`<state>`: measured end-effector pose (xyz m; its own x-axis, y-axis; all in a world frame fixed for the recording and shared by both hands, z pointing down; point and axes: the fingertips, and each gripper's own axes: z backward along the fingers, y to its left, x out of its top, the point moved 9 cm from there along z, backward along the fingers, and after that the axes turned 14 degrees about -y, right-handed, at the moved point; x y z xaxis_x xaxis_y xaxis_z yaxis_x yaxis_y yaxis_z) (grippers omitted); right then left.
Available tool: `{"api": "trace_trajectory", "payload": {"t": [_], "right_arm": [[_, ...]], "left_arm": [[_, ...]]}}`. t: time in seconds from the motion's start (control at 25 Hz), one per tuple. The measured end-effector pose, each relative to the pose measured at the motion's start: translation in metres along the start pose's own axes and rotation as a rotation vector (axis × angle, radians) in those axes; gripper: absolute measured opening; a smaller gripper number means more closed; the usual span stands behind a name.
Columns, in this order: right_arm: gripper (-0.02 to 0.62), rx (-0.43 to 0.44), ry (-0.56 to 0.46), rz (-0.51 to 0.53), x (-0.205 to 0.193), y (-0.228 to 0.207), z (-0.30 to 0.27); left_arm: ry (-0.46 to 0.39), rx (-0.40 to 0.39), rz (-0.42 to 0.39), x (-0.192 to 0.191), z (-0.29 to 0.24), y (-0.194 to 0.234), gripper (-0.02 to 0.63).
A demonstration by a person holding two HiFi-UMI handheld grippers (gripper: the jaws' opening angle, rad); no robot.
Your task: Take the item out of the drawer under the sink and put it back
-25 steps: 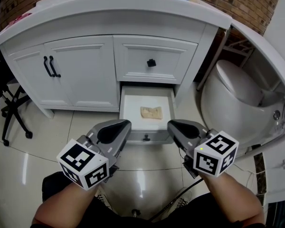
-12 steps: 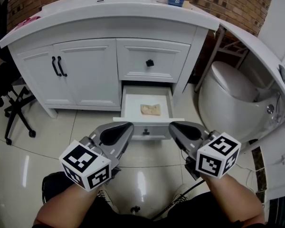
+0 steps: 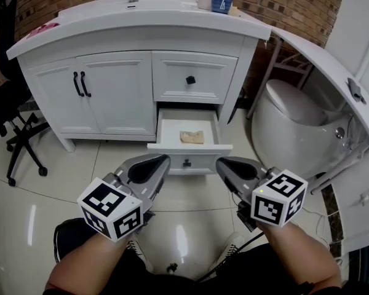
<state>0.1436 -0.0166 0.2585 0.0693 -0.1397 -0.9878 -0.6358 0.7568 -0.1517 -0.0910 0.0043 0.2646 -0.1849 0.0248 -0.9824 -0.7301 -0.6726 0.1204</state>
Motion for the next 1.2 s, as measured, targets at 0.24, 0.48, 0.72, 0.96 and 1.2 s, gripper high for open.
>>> {"api": "trace_trajectory", "payload": {"t": [0.24, 0.48, 0.72, 0.96, 1.2], "right_arm": [[0.006, 0.010, 0.014, 0.024, -0.0005, 0.0063, 0.0023], [0.006, -0.007, 0.023, 0.010, -0.0048, -0.0001, 0.0049], [0.006, 0.002, 0.024, 0.001, -0.0030, -0.0003, 0.0043], [0.006, 0.012, 0.029, 0.002, -0.0049, 0.0018, 0.0025], [0.006, 0.016, 0.035, 0.002, -0.0058, 0.0032, 0.0031]], "left_arm": [[-0.003, -0.001, -0.001, -0.0005, -0.0005, -0.0017, 0.006], [-0.002, -0.012, -0.003, -0.0019, -0.0036, -0.0030, 0.006], [0.007, -0.011, -0.002, -0.0035, -0.0064, -0.0027, 0.006], [0.010, -0.011, -0.004, -0.0050, -0.0052, -0.0026, 0.006], [0.016, -0.013, 0.003, -0.0071, -0.0074, -0.0041, 0.006]]}}
